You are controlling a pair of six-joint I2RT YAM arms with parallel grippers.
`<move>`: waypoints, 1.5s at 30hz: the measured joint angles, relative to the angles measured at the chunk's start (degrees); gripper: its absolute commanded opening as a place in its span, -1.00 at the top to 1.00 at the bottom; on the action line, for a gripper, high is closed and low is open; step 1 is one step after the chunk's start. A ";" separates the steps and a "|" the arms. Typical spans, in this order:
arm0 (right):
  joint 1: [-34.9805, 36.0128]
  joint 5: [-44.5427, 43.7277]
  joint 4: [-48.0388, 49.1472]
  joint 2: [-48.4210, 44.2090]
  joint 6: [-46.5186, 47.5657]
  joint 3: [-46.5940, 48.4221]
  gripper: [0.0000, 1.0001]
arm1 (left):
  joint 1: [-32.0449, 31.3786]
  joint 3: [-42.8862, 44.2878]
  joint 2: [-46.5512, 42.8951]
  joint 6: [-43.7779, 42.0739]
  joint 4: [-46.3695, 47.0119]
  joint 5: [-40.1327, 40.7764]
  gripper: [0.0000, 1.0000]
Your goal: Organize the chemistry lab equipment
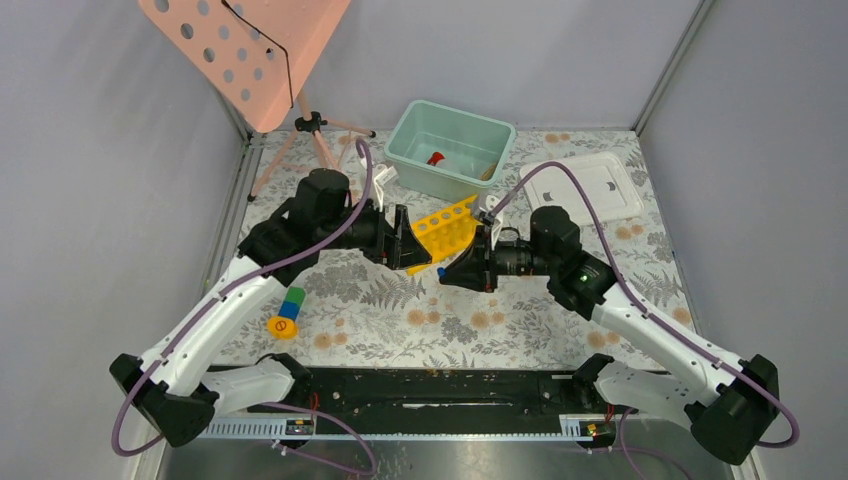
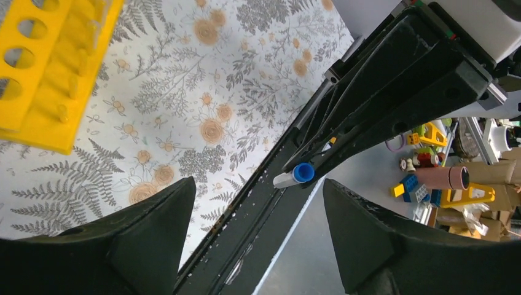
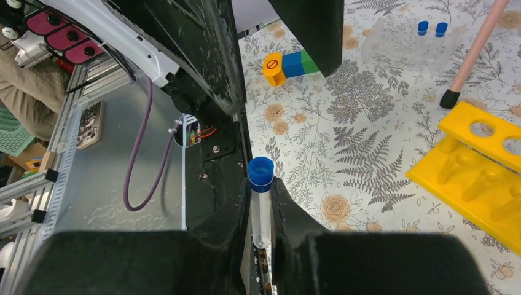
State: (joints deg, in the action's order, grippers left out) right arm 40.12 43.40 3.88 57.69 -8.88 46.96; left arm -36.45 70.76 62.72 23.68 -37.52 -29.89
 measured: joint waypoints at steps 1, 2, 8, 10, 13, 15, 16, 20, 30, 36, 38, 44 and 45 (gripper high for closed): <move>0.37 -0.37 0.26 0.44 0.02 0.00 0.77 | -0.13 0.00 0.59 0.35 0.00 -0.35 -0.48; 0.57 -0.44 0.42 0.81 0.00 0.00 0.77 | -0.26 0.00 1.03 0.57 0.02 -0.59 -0.45; 1.57 -1.84 1.25 3.41 -0.02 0.00 0.77 | -0.74 -0.02 2.69 1.97 0.02 -1.53 -0.26; 1.75 -2.34 1.25 3.98 -0.13 0.04 0.77 | -0.90 -0.13 3.02 2.45 0.00 -1.73 -0.23; 1.92 -3.23 1.25 4.55 -0.26 0.09 0.77 | -1.14 -0.81 3.37 3.21 0.20 -2.03 -0.21; 1.95 -3.82 1.25 4.79 -0.48 0.11 0.77 | -1.31 -1.84 3.63 3.54 0.17 -2.08 -0.21; 1.95 -3.91 1.27 4.92 -0.61 0.11 0.77 | -1.38 -2.32 3.85 3.76 0.07 -2.08 -0.20; 2.10 -4.83 1.99 5.38 -1.29 0.11 0.77 | -1.64 -4.33 5.03 5.05 0.26 -2.34 -0.16; 2.14 -6.23 1.11 6.14 -1.84 -0.02 0.78 | -1.64 -6.47 5.38 7.98 2.47 -2.95 -0.07; 2.21 -6.45 1.11 6.34 -1.90 -0.15 0.80 | -1.75 -6.56 5.55 9.09 2.71 -3.06 0.01; 2.21 -6.47 1.11 6.58 -1.88 -0.24 0.80 | -1.75 -6.69 5.70 9.64 2.75 -3.10 0.01; 2.23 -6.60 0.90 7.41 -1.88 -0.39 0.80 | -1.75 -8.04 5.73 12.46 3.65 -3.02 -0.11; 2.23 -6.75 0.85 7.41 -1.86 -0.39 0.80 | -1.75 -8.26 5.70 12.87 3.82 -2.97 -0.11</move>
State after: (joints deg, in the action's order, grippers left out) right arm 42.35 36.64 4.73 65.10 -10.74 46.57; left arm -38.20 62.50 68.42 36.56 -33.69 -32.86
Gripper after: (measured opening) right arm 0.155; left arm 0.540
